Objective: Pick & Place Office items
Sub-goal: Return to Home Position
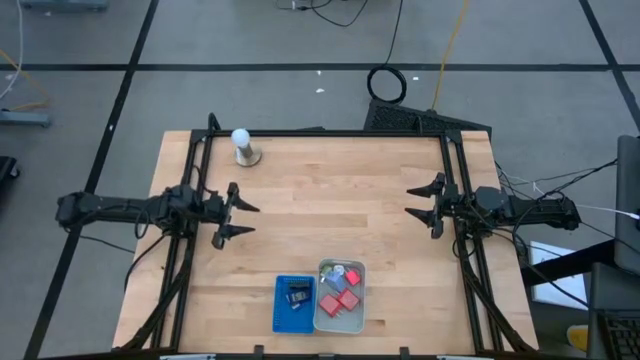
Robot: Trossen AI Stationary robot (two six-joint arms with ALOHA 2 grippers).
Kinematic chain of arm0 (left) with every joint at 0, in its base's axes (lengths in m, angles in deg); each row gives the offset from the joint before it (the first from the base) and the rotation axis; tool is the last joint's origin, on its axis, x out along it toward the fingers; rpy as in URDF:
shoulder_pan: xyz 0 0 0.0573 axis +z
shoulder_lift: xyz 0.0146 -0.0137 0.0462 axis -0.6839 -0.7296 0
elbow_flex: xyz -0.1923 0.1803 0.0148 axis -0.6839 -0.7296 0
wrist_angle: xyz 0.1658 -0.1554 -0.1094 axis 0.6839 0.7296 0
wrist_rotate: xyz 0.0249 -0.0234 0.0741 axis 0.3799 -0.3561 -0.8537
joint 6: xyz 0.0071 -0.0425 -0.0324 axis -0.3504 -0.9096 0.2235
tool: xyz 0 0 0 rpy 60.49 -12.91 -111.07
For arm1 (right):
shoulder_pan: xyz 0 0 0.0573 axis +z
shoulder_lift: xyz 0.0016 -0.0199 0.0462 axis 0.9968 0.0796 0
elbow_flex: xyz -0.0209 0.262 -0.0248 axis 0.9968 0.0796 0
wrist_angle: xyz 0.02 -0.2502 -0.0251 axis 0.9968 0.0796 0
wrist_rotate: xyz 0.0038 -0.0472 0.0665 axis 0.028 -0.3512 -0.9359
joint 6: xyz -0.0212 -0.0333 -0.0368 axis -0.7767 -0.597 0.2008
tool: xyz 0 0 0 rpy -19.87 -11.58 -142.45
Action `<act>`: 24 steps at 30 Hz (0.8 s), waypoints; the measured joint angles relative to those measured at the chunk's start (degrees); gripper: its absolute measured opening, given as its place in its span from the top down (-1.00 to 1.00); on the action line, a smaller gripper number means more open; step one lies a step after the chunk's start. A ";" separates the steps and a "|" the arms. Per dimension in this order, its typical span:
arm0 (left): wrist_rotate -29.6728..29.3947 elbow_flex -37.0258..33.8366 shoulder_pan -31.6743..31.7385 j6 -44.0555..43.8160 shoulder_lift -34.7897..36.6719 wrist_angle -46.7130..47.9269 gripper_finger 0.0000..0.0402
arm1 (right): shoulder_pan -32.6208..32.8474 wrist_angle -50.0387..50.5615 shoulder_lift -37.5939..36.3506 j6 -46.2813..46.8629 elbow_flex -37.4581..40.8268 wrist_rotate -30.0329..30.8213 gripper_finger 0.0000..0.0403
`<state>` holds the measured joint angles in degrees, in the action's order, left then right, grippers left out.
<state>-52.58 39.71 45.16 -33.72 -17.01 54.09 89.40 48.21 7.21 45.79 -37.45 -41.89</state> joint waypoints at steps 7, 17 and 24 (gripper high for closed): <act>1.27 -2.68 0.27 -1.24 4.90 0.72 -0.33 | 0.00 0.00 0.00 0.00 0.00 0.01 -0.32; 3.04 -2.62 0.27 -1.25 10.67 5.32 -0.33 | -0.01 0.00 0.00 0.00 0.00 -0.01 -0.32; 3.06 -2.59 0.27 -0.83 14.40 6.26 -0.33 | -0.01 0.00 0.00 0.00 0.00 0.01 -0.32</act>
<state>-49.52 37.12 45.43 -34.55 -2.61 60.35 89.39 48.21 7.21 45.79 -37.45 -41.88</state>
